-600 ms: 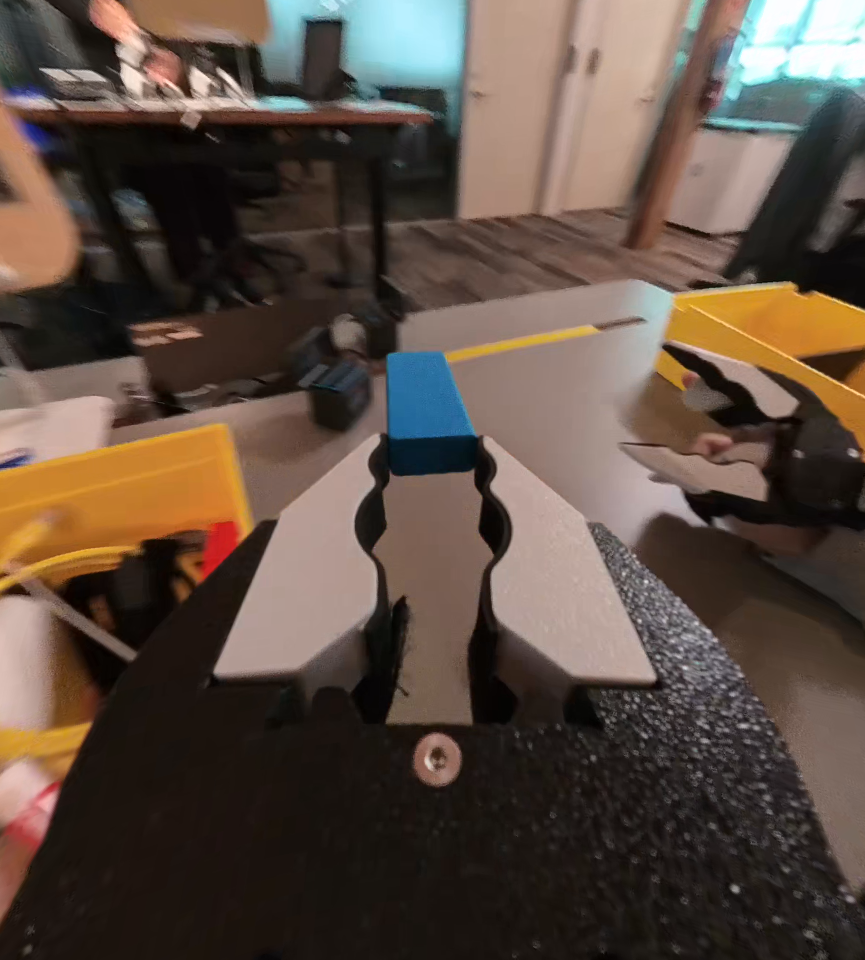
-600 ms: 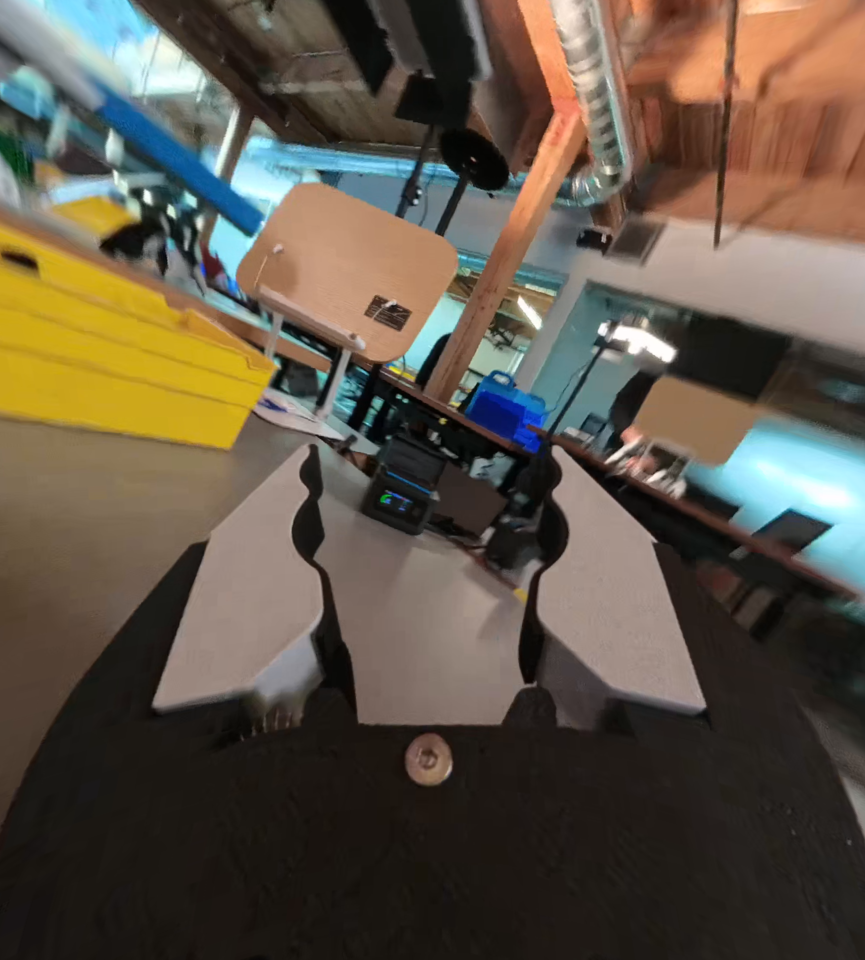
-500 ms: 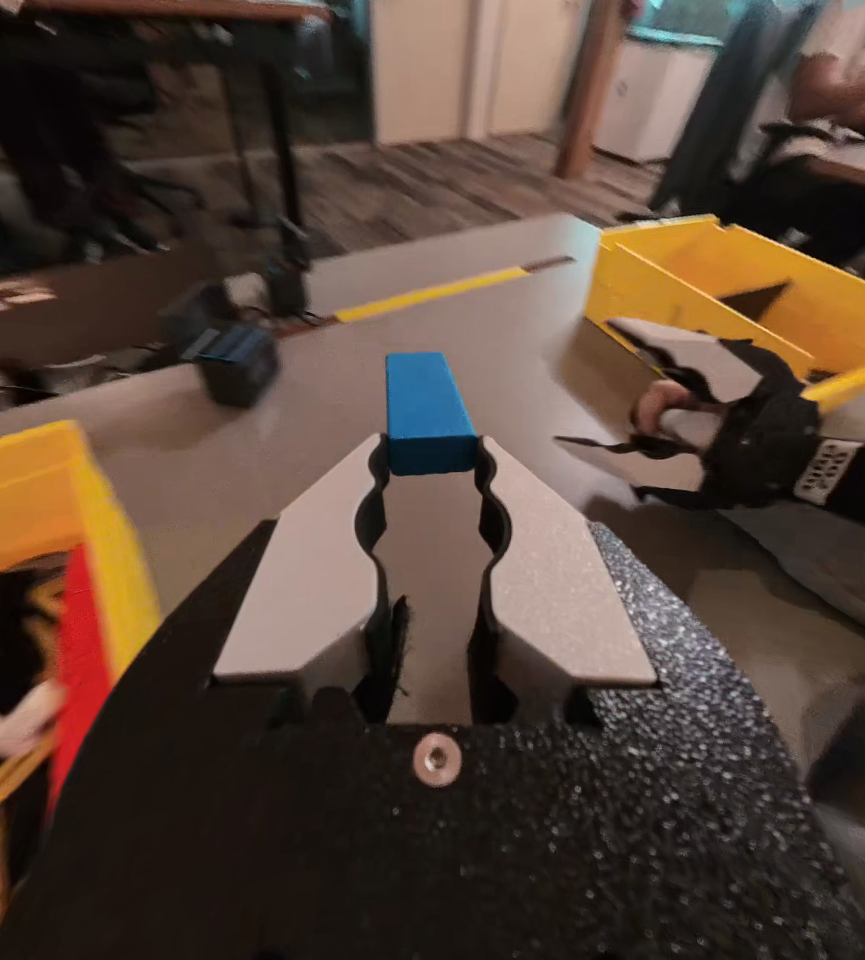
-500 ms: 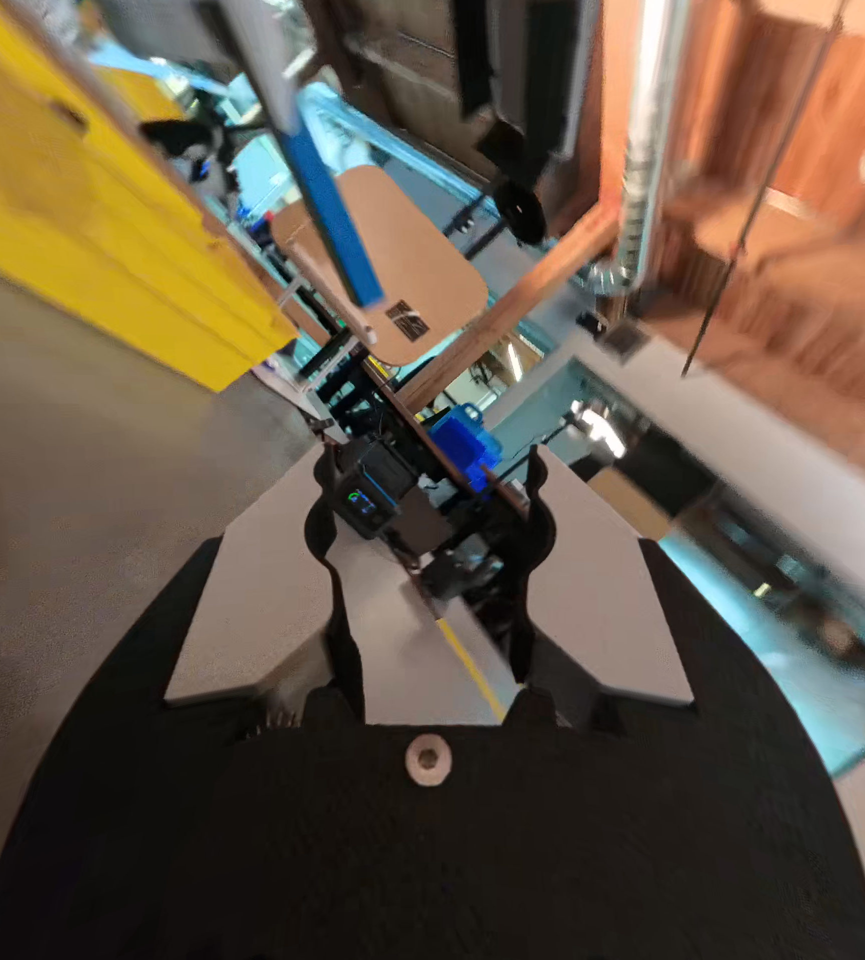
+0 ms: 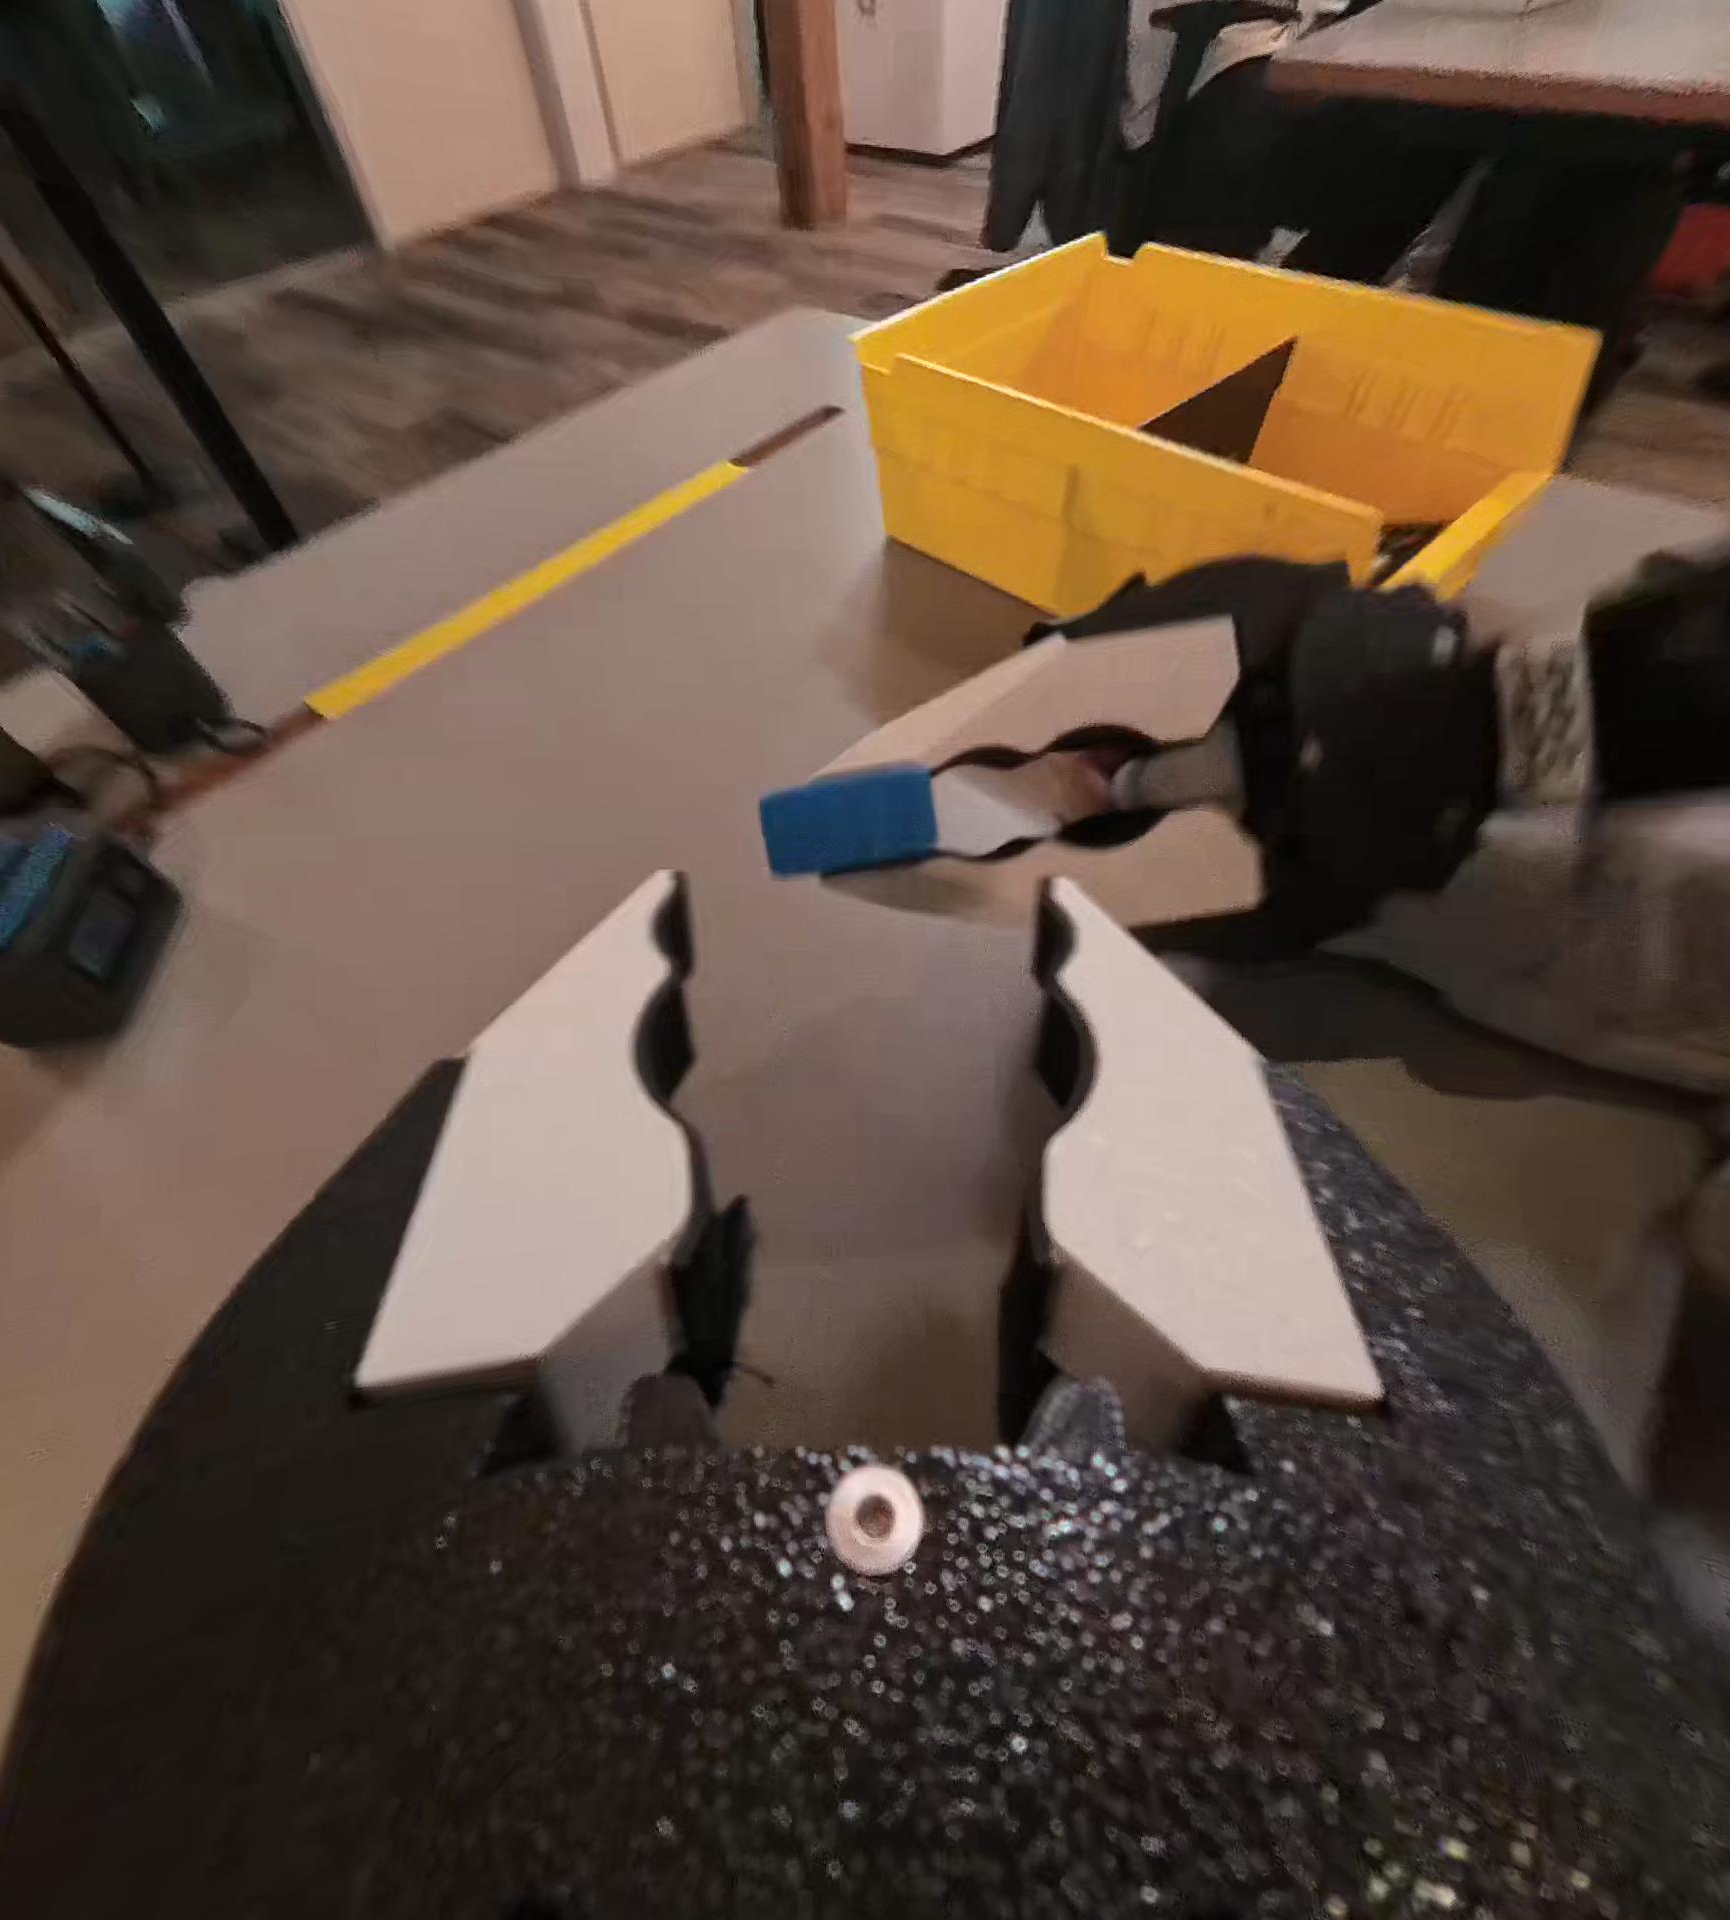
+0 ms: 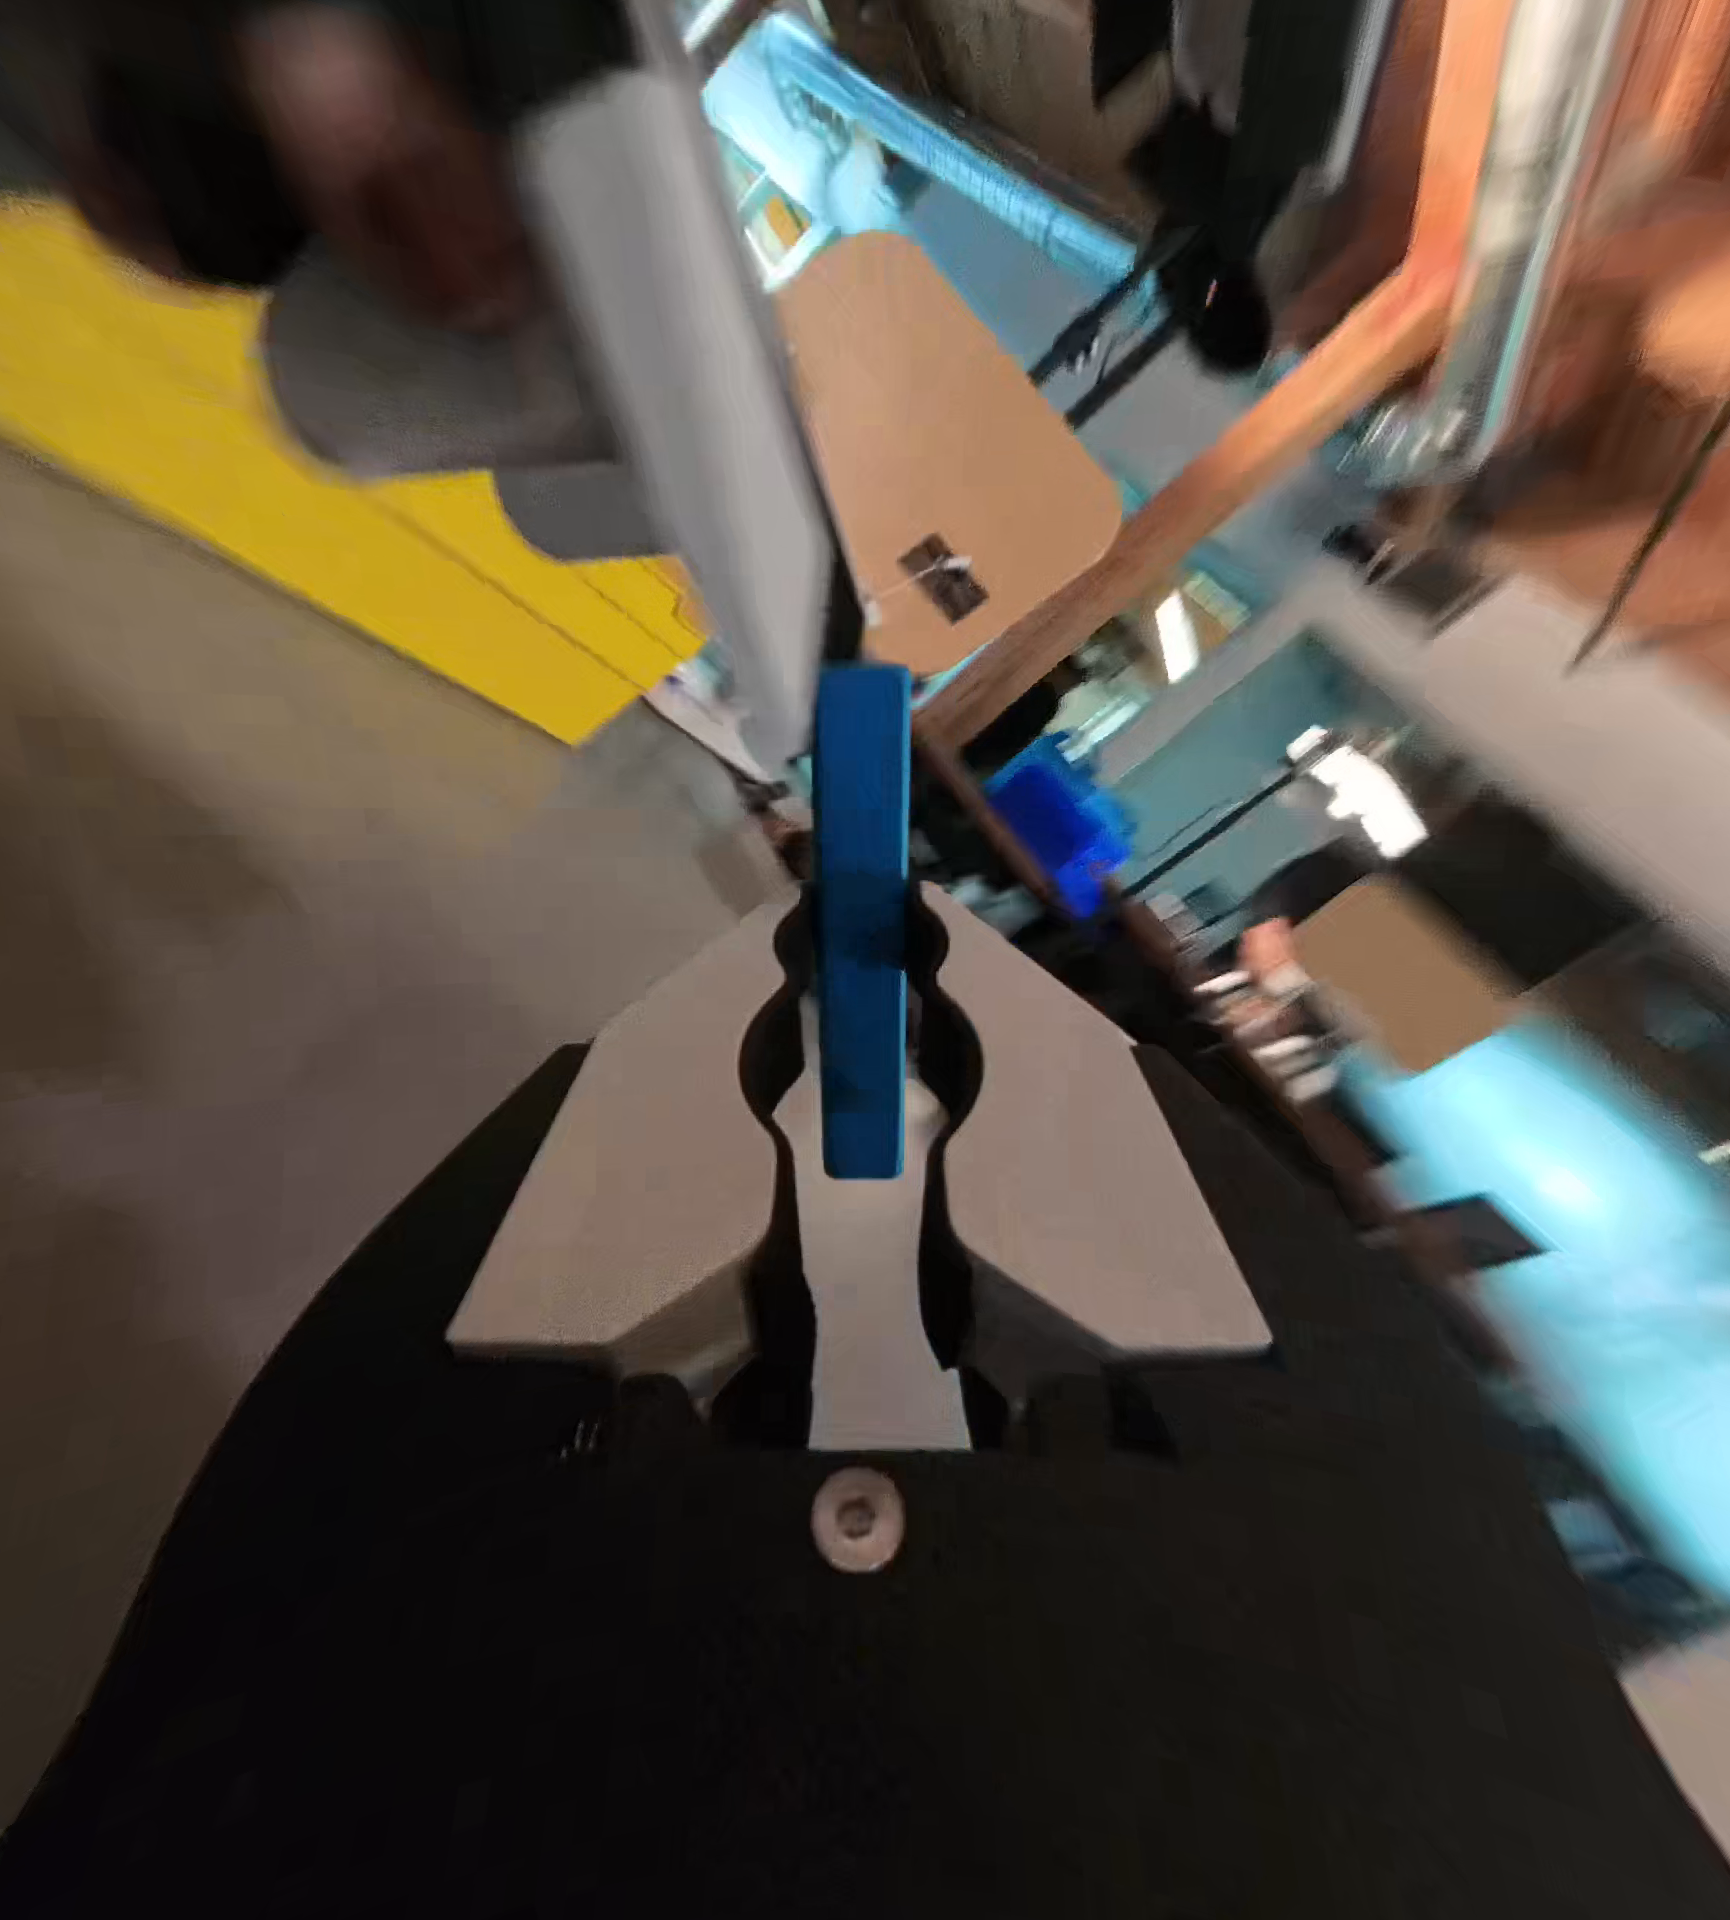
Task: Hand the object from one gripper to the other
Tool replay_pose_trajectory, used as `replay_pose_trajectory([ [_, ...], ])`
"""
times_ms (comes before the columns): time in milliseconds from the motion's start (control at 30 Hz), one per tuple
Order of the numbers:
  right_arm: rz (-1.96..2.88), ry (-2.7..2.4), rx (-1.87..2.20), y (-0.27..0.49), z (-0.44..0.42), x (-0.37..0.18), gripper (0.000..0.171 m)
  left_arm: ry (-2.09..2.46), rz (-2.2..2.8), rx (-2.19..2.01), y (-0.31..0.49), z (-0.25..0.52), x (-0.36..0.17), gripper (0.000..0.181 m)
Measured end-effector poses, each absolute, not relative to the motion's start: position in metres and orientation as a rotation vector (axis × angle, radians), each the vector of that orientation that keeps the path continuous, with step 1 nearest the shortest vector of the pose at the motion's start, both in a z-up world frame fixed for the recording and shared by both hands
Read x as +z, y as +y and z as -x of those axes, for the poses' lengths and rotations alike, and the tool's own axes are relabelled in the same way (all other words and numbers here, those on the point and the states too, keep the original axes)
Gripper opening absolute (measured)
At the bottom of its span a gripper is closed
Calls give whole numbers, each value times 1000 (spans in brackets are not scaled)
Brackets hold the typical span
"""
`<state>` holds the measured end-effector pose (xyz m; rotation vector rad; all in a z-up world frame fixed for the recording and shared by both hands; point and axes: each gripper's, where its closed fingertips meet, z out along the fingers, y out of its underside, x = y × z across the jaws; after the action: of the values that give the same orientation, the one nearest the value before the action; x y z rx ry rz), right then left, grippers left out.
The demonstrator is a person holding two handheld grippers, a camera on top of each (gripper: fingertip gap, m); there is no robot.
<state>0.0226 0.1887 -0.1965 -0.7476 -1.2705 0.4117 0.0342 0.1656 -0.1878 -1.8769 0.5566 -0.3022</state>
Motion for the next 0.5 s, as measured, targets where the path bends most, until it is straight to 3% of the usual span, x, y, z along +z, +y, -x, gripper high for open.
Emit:
replay_pose_trajectory([
  [67, 965, -1235, 760, 193, -24, -195, 14, 678, 1793, -64, 169, -29, -189, 84],
  [167, 1259, -1194, 1362, 190, -26, -197, 14, 940, 1595, 414, 172, -26, -195, 86],
  [300, 1480, -1000, 2078, 185, -37, -189, 14, 1266, 1282, 952, 171, -34, -209, 79],
  [400, 1605, -786, 2307, 196, -37, -194, 14, 1405, 1131, 1027, 171, -53, -226, 72],
  [500, 1681, -703, 2446, 194, -34, -200, 14, 1479, 1040, 1131, 177, -58, -235, 54],
])
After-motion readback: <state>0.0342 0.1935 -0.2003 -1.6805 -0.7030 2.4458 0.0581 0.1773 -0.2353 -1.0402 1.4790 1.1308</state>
